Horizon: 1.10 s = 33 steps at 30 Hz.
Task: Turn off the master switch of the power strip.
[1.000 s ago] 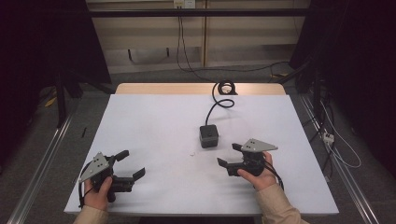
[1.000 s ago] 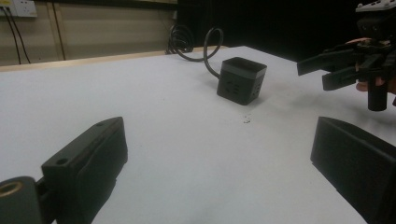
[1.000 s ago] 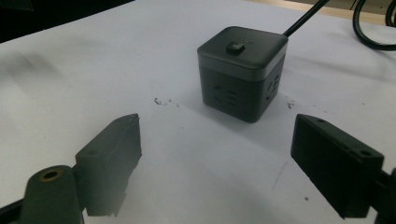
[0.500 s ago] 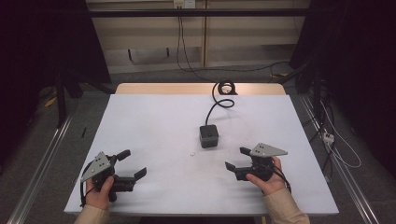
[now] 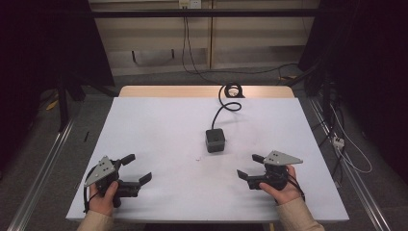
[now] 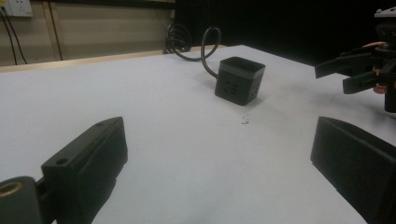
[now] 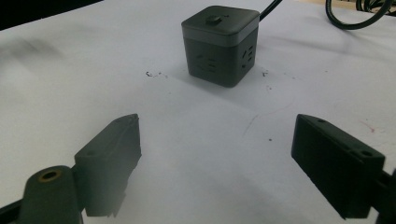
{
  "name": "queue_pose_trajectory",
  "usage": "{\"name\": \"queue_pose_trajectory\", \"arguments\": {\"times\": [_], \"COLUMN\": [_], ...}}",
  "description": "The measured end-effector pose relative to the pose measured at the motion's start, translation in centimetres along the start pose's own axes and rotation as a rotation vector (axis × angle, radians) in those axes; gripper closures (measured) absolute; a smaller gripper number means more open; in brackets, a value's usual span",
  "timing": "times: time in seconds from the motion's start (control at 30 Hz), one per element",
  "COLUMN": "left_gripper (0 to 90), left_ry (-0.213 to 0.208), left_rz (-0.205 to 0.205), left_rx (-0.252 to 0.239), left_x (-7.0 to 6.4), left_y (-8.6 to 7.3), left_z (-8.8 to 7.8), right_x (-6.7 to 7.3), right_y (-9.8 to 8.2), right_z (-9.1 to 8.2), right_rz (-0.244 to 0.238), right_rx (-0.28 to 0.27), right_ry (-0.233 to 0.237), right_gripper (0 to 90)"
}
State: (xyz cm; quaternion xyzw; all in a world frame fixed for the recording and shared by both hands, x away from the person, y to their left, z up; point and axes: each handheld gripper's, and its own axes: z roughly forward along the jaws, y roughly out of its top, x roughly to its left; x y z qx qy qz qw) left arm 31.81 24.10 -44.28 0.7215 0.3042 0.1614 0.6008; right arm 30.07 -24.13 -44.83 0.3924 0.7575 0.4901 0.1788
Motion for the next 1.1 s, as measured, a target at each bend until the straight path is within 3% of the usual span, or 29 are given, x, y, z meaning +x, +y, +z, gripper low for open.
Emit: {"name": "queue_pose_trajectory", "arguments": {"times": [0.8, 1.1], "left_gripper": [3.6, 3.6], "left_ry": [0.003, 0.006], "left_rz": [0.006, 0.005], "left_rx": [0.010, 0.011], "left_x": [0.0, 0.0], "left_y": [0.0, -0.1], "left_z": [-0.1, -0.1], "right_x": [-1.5, -1.8], "right_y": [-1.6, -1.9], "right_z": [-2.7, -3.0], "right_rz": [0.011, 0.010], "right_rx": [0.010, 0.027], "right_ry": [-0.048, -0.068], "right_gripper": [15.7, 14.0]}}
